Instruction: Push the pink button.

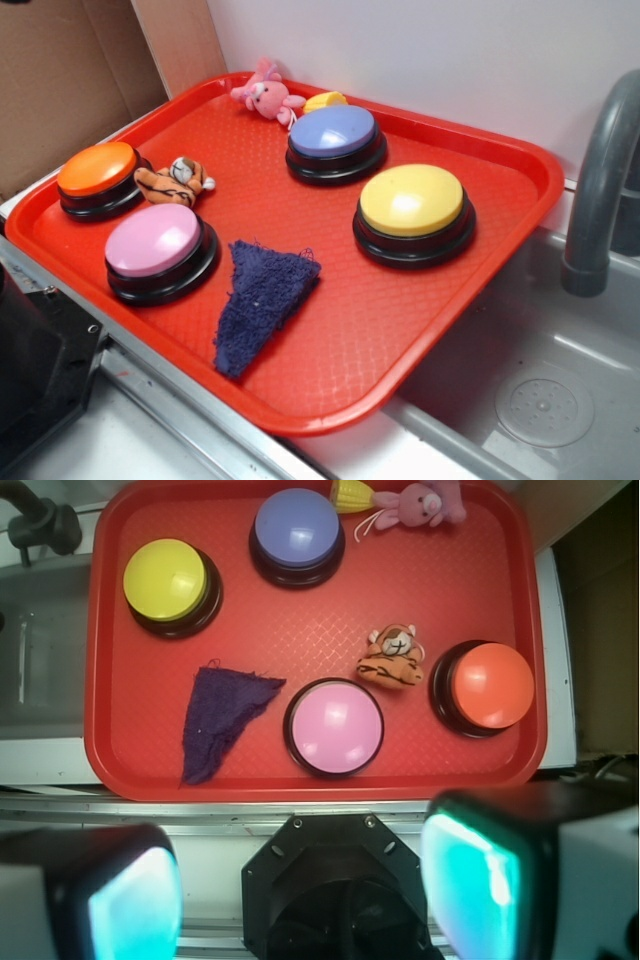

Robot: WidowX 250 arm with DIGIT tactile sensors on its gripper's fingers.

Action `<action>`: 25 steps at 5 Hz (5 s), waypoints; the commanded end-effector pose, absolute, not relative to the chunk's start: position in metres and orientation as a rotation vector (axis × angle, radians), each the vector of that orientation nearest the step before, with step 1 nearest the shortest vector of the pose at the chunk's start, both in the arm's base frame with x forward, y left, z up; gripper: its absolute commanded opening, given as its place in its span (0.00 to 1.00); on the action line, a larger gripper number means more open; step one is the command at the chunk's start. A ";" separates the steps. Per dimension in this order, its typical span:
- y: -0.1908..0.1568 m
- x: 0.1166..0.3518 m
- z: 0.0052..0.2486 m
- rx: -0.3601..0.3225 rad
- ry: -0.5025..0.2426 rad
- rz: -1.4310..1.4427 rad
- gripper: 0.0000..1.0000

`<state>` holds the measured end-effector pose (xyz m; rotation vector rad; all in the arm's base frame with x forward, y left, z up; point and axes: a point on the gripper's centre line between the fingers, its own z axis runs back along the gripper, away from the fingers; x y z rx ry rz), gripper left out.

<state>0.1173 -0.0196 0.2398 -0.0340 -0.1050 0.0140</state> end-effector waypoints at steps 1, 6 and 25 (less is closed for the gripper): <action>-0.020 0.117 0.240 -0.034 -0.105 0.014 1.00; 0.003 0.177 0.065 0.083 -0.087 -0.033 1.00; 0.016 0.151 0.181 0.104 -0.045 0.006 1.00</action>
